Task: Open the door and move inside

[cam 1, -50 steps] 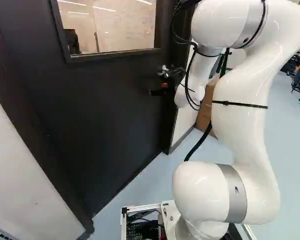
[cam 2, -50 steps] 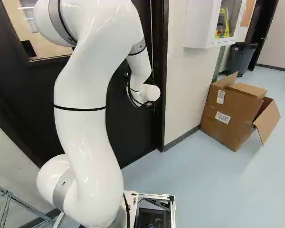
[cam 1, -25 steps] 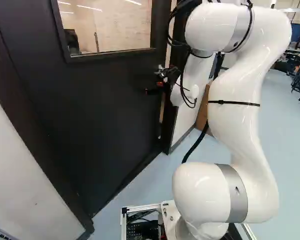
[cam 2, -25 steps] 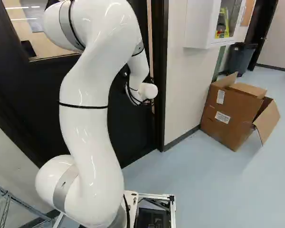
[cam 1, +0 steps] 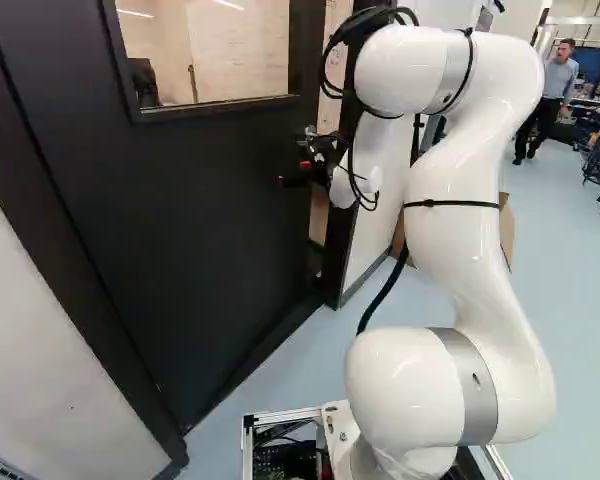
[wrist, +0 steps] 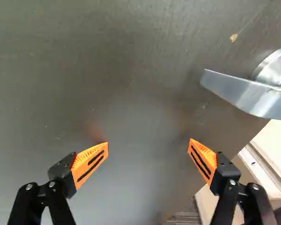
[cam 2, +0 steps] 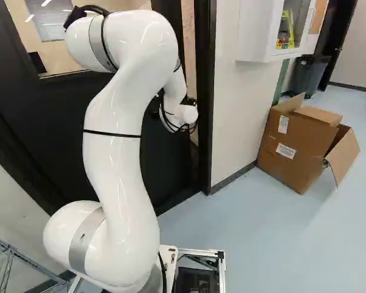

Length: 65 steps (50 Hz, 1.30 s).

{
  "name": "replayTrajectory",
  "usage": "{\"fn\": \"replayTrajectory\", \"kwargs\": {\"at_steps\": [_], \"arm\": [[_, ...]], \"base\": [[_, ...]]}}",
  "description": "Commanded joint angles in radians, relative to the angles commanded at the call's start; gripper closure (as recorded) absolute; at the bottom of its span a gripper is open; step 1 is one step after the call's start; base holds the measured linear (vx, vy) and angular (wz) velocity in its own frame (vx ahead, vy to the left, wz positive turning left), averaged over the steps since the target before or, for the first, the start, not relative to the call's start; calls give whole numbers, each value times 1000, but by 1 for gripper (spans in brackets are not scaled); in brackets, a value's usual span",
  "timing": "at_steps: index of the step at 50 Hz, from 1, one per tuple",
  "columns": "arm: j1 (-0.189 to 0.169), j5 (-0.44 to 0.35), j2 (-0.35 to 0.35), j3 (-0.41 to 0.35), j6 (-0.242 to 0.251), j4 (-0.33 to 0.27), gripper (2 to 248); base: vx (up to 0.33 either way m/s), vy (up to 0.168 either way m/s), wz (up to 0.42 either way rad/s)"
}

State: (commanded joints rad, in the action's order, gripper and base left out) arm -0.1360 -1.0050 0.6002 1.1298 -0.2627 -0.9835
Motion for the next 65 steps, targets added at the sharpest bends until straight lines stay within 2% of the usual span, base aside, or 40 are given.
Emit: {"fn": "replayTrajectory", "kwargs": {"at_steps": [41, 52, 65], "arm": [[90, -5, 182, 263, 0, -57, 3], [94, -5, 187, 271, 0, -57, 3], [82, -5, 135, 193, 0, -50, 3]], "base": [[0, 0, 0], [0, 0, 0], [0, 0, 0]]}}
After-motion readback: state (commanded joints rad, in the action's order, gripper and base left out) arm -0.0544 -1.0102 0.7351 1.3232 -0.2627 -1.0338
